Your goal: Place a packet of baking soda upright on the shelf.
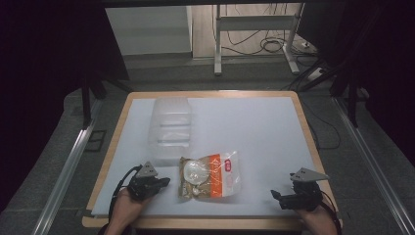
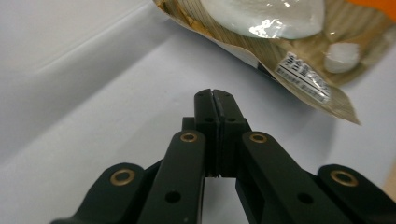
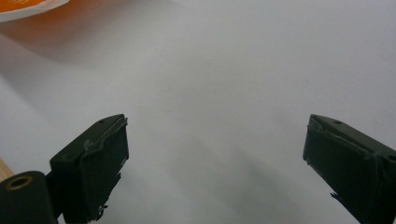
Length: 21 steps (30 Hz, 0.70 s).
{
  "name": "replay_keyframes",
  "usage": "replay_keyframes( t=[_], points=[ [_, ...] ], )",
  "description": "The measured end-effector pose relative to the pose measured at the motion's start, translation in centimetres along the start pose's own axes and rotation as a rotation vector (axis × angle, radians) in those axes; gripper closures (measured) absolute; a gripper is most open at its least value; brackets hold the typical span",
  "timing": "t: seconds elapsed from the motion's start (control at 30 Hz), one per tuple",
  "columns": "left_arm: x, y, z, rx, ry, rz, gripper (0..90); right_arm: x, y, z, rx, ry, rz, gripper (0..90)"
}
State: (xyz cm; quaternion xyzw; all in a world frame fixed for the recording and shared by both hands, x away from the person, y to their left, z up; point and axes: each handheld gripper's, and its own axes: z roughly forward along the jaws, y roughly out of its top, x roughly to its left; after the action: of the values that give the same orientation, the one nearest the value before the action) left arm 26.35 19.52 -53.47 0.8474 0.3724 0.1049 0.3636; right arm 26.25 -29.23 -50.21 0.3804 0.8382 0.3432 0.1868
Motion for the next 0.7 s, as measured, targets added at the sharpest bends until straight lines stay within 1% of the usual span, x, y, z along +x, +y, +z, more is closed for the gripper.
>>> replay_keyframes(
  t=[0.03, 0.07, 0.1, 0.13, 0.17, 0.23, 0.27, 0.3, 0.33, 0.37, 0.43, 0.5, 0.53, 0.63, 0.7],
  points=[
    [0.1, 0.2, 0.3, 0.009, -0.003, 0.004, 89.8, 0.0, 0.0, 0.1, -0.002, 0.001, -0.003, 6.9],
    [0.1, 0.7, 1.0, 0.022, -0.021, 0.008, 89.8, 0.1, 0.1, 0.2, 0.001, -0.001, -0.01, 7.0],
    [0.0, 0.9, 1.4, 0.029, -0.028, 0.013, 89.8, 0.1, 0.1, 0.2, 0.001, -0.001, -0.013, 7.0],
    [0.0, 0.9, 1.4, 0.029, -0.028, 0.013, 89.8, 0.1, 0.1, 0.2, 0.001, -0.001, -0.013, 7.0],
    [-0.1, 1.2, 1.6, 0.033, -0.027, 0.028, 89.9, 0.1, 0.1, 0.2, 0.002, -0.005, -0.016, 7.1],
    [-0.4, 1.6, 2.0, 0.036, -0.036, 0.035, 89.8, 0.1, 0.1, 0.2, 0.001, -0.006, -0.015, 7.3],
    [-0.6, 1.9, 2.3, 0.031, -0.056, 0.03, 89.9, 0.0, 0.1, 0.2, 0.003, -0.006, -0.014, 7.3],
    [-0.6, 1.9, 2.3, 0.031, -0.056, 0.03, 89.9, 0.0, 0.1, 0.2, 0.003, -0.006, -0.014, 7.3],
    [-0.8, 2.0, 2.6, 0.031, -0.074, 0.024, 89.9, 0.0, 0.1, 0.2, 0.001, -0.008, -0.01, 7.4],
    [-1.0, 2.1, 2.6, 0.037, -0.063, 0.038, 89.9, 0.0, 0.1, 0.2, 0.001, -0.008, -0.01, 7.4],
    [-1.2, 2.3, 2.7, 0.039, -0.054, 0.045, 89.9, -0.1, 0.1, 0.3, 0.002, -0.007, -0.01, 7.4],
    [-1.2, 2.3, 2.8, 0.037, -0.062, 0.037, 89.9, -0.1, 0.2, 0.3, 0.006, -0.007, -0.012, 7.4],
    [-1.2, 2.3, 2.9, 0.03, -0.067, 0.026, 89.9, 0.0, 0.2, 0.4, 0.007, -0.007, -0.012, 7.4],
    [-1.3, 2.6, 3.1, 0.036, -0.069, 0.037, 89.9, 0.0, 0.3, 0.5, 0.012, -0.007, -0.021, 7.4],
    [-1.7, 3.1, 3.5, 0.042, -0.063, 0.056, 90.0, 0.1, 0.4, 0.6, 0.014, -0.007, -0.023, 7.4]
  ],
)
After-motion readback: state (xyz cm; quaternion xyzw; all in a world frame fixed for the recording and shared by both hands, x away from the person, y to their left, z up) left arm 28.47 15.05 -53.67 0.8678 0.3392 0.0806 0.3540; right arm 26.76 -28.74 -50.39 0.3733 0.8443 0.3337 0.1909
